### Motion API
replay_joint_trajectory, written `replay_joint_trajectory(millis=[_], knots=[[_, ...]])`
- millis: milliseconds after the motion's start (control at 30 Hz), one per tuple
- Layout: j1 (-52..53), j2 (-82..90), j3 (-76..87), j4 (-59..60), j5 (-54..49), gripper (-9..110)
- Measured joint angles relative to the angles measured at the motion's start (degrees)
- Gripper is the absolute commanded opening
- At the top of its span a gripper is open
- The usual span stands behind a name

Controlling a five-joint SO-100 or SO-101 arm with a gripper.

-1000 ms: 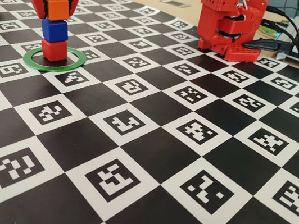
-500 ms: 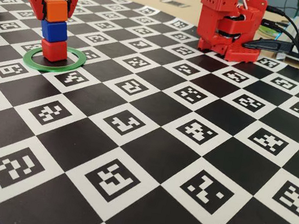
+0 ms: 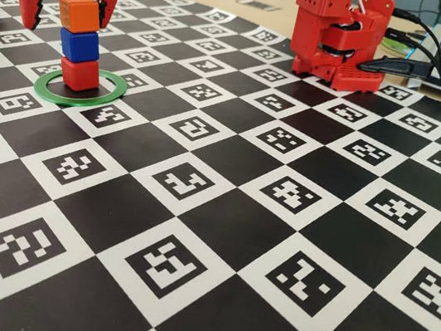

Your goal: Grab the red cube then put it in the green circle then put the blue cube on top and finally the orange cube on top

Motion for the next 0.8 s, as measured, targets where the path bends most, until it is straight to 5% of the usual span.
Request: replay_joint_trajectory(millis=[400,800], knots=[[-1.14,21.01,16.96,-1.14,4.31,42],[-7.56,46.23,52.21,-21.71,3.43,19]])
